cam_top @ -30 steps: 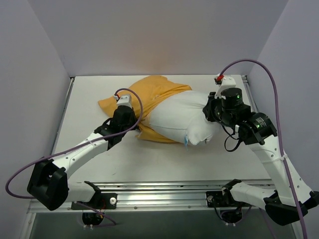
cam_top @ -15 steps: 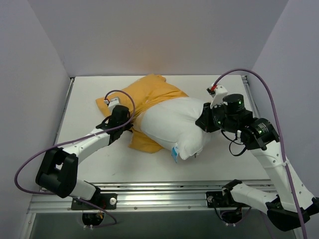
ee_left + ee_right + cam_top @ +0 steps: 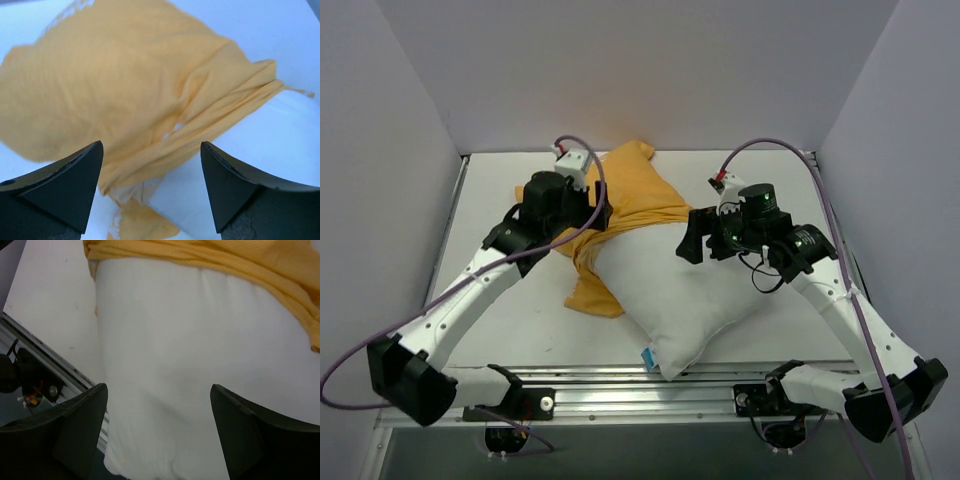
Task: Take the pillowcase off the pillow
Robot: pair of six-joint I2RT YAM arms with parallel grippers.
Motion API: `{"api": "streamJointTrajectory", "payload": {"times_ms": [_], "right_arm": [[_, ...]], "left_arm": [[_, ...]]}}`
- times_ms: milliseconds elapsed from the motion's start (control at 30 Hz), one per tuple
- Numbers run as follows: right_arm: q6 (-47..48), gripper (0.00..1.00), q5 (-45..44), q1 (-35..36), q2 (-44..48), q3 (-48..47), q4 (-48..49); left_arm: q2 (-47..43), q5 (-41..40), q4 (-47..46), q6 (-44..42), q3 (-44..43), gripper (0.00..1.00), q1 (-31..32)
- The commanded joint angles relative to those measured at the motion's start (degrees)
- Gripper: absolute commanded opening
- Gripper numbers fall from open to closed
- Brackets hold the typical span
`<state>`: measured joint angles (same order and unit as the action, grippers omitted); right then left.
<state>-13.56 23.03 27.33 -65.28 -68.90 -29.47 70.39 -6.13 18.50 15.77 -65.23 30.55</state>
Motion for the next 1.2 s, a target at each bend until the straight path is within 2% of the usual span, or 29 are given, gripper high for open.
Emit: {"api": "streamJointTrajectory", "payload": {"times_ms": [0, 33, 133, 333, 433, 633, 700, 733, 800, 833, 933, 1000, 1033, 1100, 1133, 1167], "right_arm": [[-2.25, 0.8, -5.88, -1.4, -3.1, -1.41, 5.21], [-3.22, 0.83, -8.41, -1.67, -4.15, -1.06, 5.91], [-4.01, 0.87, -8.88, -3.42, -5.3, 0.69, 8.37], [-6.3, 0.89, -2.29, -11.15, -8.54, 3.51, 13.21], [-7.0, 0.89, 0.96, -14.14, -10.21, 3.95, 15.06], [-10.25, 0.89, 7.64, -14.41, -14.43, 5.53, 20.15], [-10.52, 0.9, 9.05, -14.32, -15.23, 5.97, 21.9], [-10.26, 0.9, 9.66, -14.06, -16.19, 5.89, 22.26], [-9.64, 0.9, 11.33, -13.19, -17.51, 5.54, 22.27], [-9.29, 0.91, 11.51, -12.57, -18.65, 5.01, 22.09], [-7.01, 0.92, 10.03, -9.24, -21.46, 4.13, 20.43], [-4.73, 0.84, 9.85, -6.35, -23.05, 3.78, 19.11], [-4.11, 0.7, 9.5, -5.28, -24.19, 3.43, 18.76], [-2.62, 0.55, 7.74, -3.52, -24.98, 2.99, 17.09], [-2.26, 0.29, 7.3, -2.21, -25.25, 2.64, 16.73], [-2.0, 0.16, 6.08, -1.67, -24.99, 2.11, 16.21]], "left_arm": [[10.34, 6.13, 2.14, -12.14, -11.03, 0.87, 2.06], [12.47, 6.13, 2.5, -13.3, -13.67, 0.87, 3.37], [21.26, 9.64, 3.73, -18.22, -23.34, 0.87, 4.87], [36.65, 16.94, 10.32, -21.3, -41.52, 0.85, 6.19], [40.96, 20.0, 12.69, -22.62, -46.28, 0.84, 7.07], [46.06, 22.92, 16.04, -23.5, -49.73, 0.79, 7.34], [46.41, 22.83, 15.34, -23.59, -48.94, 0.71, 7.16], [46.5, 22.57, 14.81, -23.42, -48.42, 0.57, 7.07], [46.42, 21.6, 13.32, -22.89, -47.01, 0.4, 7.16], [46.33, 21.25, 12.79, -22.63, -46.74, 0.23, 6.99], [46.33, 20.02, 10.42, -20.87, -45.69, 0.05, 6.55], [45.8, 18.1, 7.1, -18.34, -44.64, 0.02, 5.93], [45.63, 17.48, 6.03, -17.45, -43.59, 0.02, 5.67], [45.36, 15.89, 3.75, -14.21, -43.05, 0.02, 4.7], [45.36, 14.06, 3.3, -13.49, -42.96, 0.02, 4.44], [45.36, 12.56, 2.86, -12.61, -42.96, 0.02, 4.17]]}}
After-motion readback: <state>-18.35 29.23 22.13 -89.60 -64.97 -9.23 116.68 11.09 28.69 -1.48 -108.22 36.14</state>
